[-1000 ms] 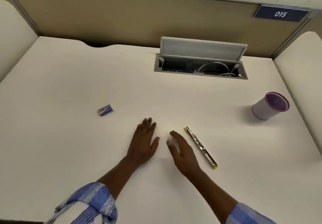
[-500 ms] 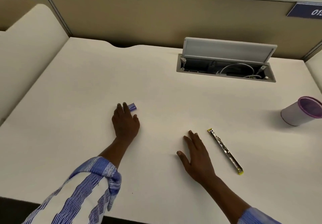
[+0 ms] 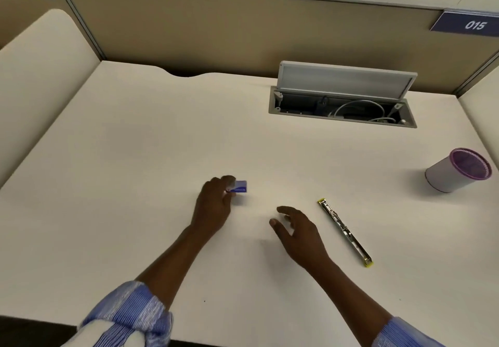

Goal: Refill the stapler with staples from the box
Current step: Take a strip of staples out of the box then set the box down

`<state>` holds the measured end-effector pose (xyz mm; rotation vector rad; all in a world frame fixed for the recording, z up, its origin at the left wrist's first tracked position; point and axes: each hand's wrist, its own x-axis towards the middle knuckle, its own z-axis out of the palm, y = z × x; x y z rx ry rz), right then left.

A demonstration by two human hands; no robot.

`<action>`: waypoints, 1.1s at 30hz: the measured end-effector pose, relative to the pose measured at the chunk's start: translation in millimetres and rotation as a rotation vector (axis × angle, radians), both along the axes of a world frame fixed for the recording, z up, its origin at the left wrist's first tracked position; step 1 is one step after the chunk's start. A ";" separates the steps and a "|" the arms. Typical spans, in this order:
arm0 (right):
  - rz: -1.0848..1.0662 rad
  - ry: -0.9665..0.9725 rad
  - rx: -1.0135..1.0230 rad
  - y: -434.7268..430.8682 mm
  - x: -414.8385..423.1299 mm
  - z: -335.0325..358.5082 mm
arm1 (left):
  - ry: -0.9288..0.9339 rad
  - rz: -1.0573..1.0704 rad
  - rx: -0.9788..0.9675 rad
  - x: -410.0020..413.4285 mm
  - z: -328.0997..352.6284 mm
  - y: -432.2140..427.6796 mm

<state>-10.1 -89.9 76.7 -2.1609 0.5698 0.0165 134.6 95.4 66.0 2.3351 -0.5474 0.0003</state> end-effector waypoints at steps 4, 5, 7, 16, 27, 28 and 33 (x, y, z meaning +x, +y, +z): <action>-0.228 -0.013 0.565 15.2 9.9 21.4 | 0.067 -0.131 -0.121 -38.9 18.5 -16.1; -0.262 -0.035 0.656 17.3 11.5 25.2 | 0.089 -0.157 -0.143 -46.5 23.1 -18.6; -0.289 -0.083 0.743 19.6 11.7 32.4 | 0.135 -0.188 -0.173 -59.7 31.3 -21.2; -0.277 -0.113 0.773 23.3 2.4 47.6 | 0.412 0.208 -0.348 -87.7 48.4 -27.0; -0.247 -0.087 0.769 22.3 -0.7 53.2 | 0.639 0.421 -0.563 -88.8 47.6 -33.0; -0.247 -0.086 0.770 22.0 -0.8 53.8 | 0.663 0.441 -0.593 -88.3 47.6 -32.7; -0.235 -0.077 0.736 23.6 -0.6 56.6 | 0.793 0.528 -0.743 -85.0 47.9 -30.0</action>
